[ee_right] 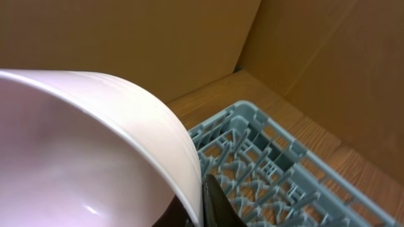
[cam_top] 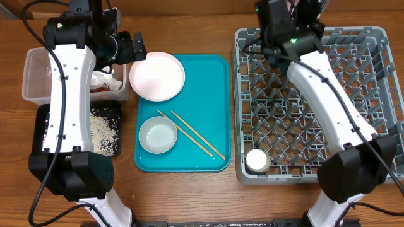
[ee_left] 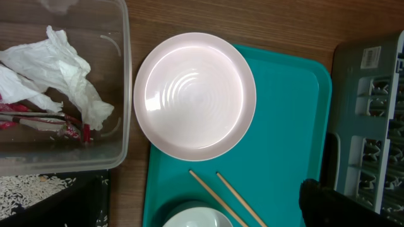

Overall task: Sort waste into correct bins and load items into the dishwasher
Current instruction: 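Lift the pink bowl and carry it into the back of the rack, then move right gripper to the pale green bowl on the teal tray and grasp it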

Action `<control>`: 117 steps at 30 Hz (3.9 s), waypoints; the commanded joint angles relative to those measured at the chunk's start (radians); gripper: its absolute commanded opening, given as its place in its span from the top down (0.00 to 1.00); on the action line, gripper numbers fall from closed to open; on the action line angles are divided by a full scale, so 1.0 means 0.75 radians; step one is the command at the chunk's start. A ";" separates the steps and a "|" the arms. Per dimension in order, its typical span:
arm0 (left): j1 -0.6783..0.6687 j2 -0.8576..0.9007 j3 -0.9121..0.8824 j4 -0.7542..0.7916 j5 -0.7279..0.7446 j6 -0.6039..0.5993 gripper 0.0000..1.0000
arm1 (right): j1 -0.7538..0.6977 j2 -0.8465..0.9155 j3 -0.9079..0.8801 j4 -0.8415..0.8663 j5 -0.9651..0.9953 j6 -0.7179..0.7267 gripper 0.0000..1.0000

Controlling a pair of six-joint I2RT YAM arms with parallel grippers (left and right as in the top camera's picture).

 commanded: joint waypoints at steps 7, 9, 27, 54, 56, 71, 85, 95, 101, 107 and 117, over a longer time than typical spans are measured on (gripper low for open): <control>-0.004 -0.010 0.027 0.002 0.010 0.003 0.00 | -0.020 0.261 0.013 0.128 0.074 -0.441 0.96; -0.004 -0.010 0.027 0.002 0.010 0.003 0.00 | -0.020 0.305 0.013 0.130 0.074 -0.440 0.96; -0.004 -0.010 0.027 0.002 0.010 0.003 0.00 | -0.022 0.458 0.013 0.169 0.212 -0.439 0.96; -0.004 -0.010 0.027 0.002 0.010 0.003 0.00 | 0.247 0.402 0.015 -0.296 0.118 -0.209 0.36; -0.004 -0.010 0.027 0.002 0.010 0.003 0.00 | 0.235 0.332 0.016 -0.335 0.022 -0.144 0.36; -0.004 -0.010 0.027 0.002 0.010 0.003 0.00 | 0.270 0.001 -0.093 0.032 -1.579 0.028 0.24; -0.004 -0.010 0.027 0.002 0.010 0.003 0.00 | 0.610 0.199 -0.285 0.019 -1.711 0.163 0.46; -0.004 -0.010 0.027 0.002 0.010 0.003 0.00 | 0.658 0.302 -0.285 0.019 -1.724 0.211 0.70; -0.004 -0.010 0.027 0.002 0.010 0.003 0.00 | 0.658 0.332 -0.294 0.019 -1.735 0.255 0.76; -0.004 -0.010 0.027 0.002 0.010 0.003 0.00 | 0.658 0.334 -0.294 0.024 -1.735 0.269 0.82; -0.004 -0.010 0.027 0.002 0.010 0.003 0.00 | 0.592 0.190 -0.237 -0.095 -1.630 0.271 0.96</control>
